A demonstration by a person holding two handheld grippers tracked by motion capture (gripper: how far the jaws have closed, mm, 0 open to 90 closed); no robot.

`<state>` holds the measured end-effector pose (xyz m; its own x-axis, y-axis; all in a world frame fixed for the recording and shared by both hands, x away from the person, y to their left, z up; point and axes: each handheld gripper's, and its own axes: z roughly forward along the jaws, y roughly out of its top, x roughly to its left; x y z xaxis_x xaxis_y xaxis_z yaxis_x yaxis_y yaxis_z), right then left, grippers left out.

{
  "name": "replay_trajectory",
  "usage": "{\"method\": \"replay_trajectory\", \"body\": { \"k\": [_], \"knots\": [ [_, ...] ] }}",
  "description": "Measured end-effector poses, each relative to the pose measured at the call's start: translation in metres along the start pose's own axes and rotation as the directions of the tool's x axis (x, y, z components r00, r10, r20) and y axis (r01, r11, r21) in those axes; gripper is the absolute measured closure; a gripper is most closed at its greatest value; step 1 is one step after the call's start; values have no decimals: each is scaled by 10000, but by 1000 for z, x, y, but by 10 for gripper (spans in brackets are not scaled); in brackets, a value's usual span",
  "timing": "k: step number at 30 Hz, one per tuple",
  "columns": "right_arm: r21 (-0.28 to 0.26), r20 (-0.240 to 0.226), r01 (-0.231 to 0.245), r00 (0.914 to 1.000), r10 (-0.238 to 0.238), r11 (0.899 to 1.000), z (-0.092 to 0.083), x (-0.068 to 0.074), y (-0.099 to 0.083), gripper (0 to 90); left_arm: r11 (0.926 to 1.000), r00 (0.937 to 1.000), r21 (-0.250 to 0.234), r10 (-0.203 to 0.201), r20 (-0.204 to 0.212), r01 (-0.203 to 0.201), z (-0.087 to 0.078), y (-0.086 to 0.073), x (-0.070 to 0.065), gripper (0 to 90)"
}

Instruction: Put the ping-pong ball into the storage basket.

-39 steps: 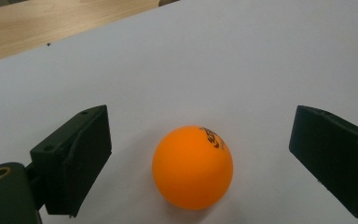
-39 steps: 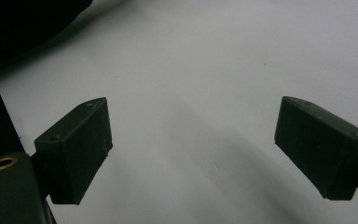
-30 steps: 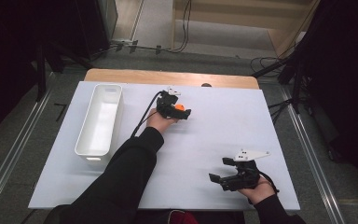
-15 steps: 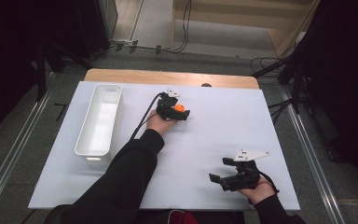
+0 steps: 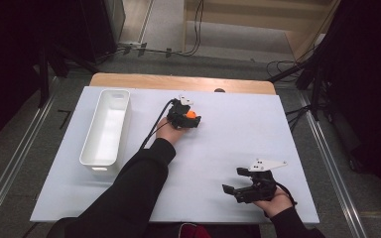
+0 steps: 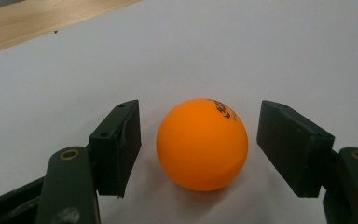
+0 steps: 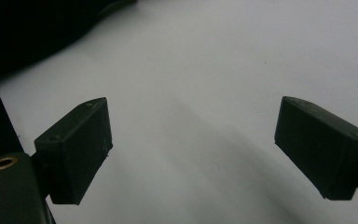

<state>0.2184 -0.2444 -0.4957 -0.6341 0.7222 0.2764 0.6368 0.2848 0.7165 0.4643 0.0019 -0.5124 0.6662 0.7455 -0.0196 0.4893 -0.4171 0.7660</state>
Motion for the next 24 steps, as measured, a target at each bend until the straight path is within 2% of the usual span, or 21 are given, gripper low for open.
{"method": "replay_trajectory", "body": {
  "k": [4, 6, 7, 10, 12, 18, 20, 24],
  "knots": [
    [2, 4, 2, 10000, -2, 10000, 0, 0, 0, 98, 10000, 10000, 5, -13, -26, 13, 0, 0, 0, 408],
    [-23, 27, -23, 10000, 23, 10000, 0, 0, 0, 98, 10000, 9999, 67, 63, -85, -62, 0, 0, 0, 431],
    [-27, 14, -28, 10000, 28, 10000, -1, 0, 0, 98, 9998, 9997, 54, 194, -122, -194, 0, 0, -2, 473],
    [1, 7, -3, 10000, 3, 10000, 0, 0, 0, 98, 9994, 9991, 119, 338, -263, -335, 1, 0, -4, 499],
    [-16, 30, -9, 10000, 9, 10000, 0, 0, 0, 98, 9987, 9983, 164, 480, -317, -475, 1, 0, -5, 500],
    [-3, 7, 8, 10000, -8, 10000, 0, 0, 0, 98, 9988, 9984, 174, 471, -306, -466, 1, 0, -5, 503],
    [-24, 19, -14, 10000, 14, 10000, 0, 0, 0, 97, 9995, 9994, 58, 326, -104, -326, 1, 0, -4, 502],
    [-4, 24, -13, 10000, 13, 10000, -1, 0, 0, 98, 9994, 9994, 96, 339, -48, -338, 0, 0, -3, 502]
  ]
}}
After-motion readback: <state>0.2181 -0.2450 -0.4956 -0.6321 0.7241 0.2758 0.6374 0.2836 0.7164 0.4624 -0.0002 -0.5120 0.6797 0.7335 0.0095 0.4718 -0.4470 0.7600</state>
